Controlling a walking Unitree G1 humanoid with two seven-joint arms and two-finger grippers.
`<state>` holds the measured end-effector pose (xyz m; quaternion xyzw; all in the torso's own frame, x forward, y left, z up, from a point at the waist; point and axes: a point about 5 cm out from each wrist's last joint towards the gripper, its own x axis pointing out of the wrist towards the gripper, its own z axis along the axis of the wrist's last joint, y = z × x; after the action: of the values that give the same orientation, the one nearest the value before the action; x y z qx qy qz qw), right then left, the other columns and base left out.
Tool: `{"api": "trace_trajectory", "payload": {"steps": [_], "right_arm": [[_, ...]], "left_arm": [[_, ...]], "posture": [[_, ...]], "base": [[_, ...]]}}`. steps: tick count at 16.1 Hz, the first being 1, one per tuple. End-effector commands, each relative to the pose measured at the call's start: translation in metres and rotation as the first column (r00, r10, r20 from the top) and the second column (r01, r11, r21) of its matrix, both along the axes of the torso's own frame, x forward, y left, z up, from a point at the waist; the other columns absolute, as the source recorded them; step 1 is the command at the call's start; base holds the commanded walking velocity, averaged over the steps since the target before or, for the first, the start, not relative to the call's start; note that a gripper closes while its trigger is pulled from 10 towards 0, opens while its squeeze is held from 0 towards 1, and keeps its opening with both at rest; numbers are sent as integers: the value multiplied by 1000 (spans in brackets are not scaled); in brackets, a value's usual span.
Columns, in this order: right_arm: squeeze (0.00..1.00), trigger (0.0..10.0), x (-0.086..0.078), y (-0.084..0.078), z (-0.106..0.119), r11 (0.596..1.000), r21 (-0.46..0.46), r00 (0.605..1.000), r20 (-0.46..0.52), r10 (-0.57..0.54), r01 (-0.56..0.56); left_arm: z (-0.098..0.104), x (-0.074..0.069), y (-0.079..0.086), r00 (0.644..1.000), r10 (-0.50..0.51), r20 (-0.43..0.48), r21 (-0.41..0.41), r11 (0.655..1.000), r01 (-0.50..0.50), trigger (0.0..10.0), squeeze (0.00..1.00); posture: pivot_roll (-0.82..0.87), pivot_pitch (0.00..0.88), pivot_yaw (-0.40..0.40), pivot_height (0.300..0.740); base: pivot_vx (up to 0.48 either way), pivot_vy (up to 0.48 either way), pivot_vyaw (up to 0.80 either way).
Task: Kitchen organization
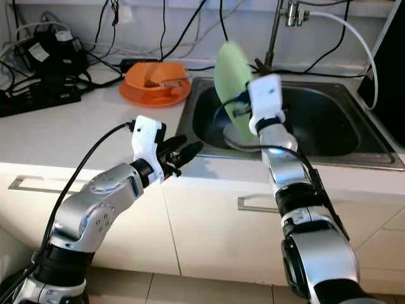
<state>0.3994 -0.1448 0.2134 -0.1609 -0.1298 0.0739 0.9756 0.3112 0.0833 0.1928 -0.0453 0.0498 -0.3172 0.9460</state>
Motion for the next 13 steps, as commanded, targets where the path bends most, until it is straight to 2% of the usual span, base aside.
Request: {"api": "trace_trajectory", "payload": {"steps": [1, 3, 4, 7, 13], "right_arm": [[0, 10000, 3, 3, 15, 997, -72, 998, 55, 26, -22], [0, 10000, 5, 6, 5, 980, -197, 999, 4, 43, -42], [0, 10000, 5, 7, 3, 975, -215, 999, -8, 50, -51], [0, 10000, 6, 8, -10, 965, -252, 996, -73, 58, -75], [0, 10000, 6, 7, -21, 954, -283, 988, -135, 69, -105]], "left_arm": [[0, -3, -2, 1000, -18, 6, 18, 1000, 18, 10000, 0], [1, -5, -2, 1000, -22, 14, 25, 999, 21, 10000, 0], [1, -5, -2, 1000, -24, 15, 26, 999, 23, 10000, 0], [1, -8, -3, 999, -41, 23, 37, 999, 40, 10000, 0], [1, -14, -1, 996, -82, 32, 73, 994, 80, 10000, 0]], "posture": [[52, 0, -7, 740], [55, 0, -8, 740], [57, 0, -8, 740], [62, 0, -8, 740], [70, 0, -11, 740]], "base": [[0, 0, 0], [0, 0, 0], [0, 0, 0], [0, 0, 0], [0, 0, 0]]}}
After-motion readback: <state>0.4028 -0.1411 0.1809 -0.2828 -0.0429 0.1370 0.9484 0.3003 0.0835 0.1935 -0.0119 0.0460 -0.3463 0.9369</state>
